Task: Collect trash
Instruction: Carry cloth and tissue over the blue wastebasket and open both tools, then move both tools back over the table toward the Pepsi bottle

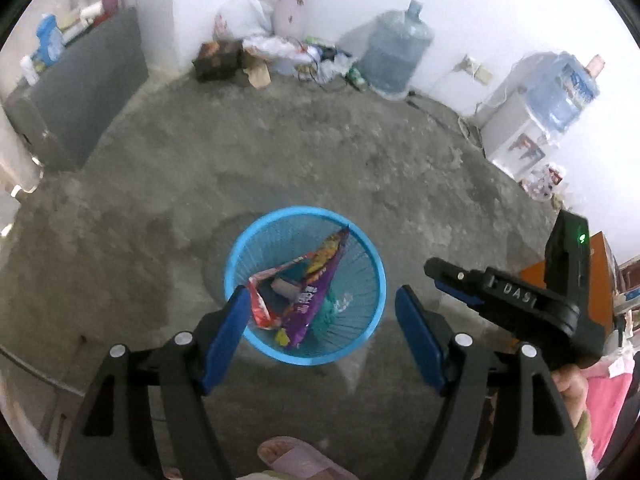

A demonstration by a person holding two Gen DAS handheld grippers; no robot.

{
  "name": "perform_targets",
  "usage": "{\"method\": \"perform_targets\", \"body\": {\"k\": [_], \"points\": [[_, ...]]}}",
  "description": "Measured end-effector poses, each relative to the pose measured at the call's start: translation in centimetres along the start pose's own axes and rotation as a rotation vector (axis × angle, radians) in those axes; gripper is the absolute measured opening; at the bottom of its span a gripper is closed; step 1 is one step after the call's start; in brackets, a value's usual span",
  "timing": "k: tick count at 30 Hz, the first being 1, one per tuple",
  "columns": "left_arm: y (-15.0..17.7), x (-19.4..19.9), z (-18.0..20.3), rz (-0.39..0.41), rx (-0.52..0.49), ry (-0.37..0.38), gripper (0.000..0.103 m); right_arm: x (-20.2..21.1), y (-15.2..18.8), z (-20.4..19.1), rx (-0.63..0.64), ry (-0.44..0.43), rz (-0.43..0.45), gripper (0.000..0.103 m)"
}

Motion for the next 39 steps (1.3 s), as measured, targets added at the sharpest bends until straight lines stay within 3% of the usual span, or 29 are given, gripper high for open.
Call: {"method": "perform_targets", "body": {"k": [6, 11, 18, 27, 39], "points": [[1.0, 8.2, -1.7, 0.132, 0.024, -0.022, 0.072, 2.8, 1.9, -4.0, 0.170, -0.023, 0.033, 0.046], [3.6, 15.2, -4.1, 0.238, 0.060, -0.073, 0.072, 4.6, 4.8, -8.2, 0.325, -0.070, 0.026, 0.048], [9.7, 22.2, -7.9, 0.330, 0.166, -0.157, 0.072, 5.5, 9.1, -13.6, 0.500, -0.156, -0.036, 0.049], [18.9, 30.5, -13.9, 0.435, 0.342, -0.325, 0.072, 5.6, 14.2, -19.7, 0.678, -0.269, -0.111, 0.049], [28.3, 38.1, -19.9, 0.545, 0.545, -0.517, 0.072, 4.9, 22.8, -26.5, 0.860, -0.400, -0.275, 0.049]]}}
Point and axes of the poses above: each gripper's, at about its wrist camera, not at the fingertips, and x roughly against the way its jaws point, z to its right, y to its underside, the point moved 1 cm from there along -x, roughly the way its jaws point, and after that the axes turned 7 degrees about z, right-handed, at the moved point
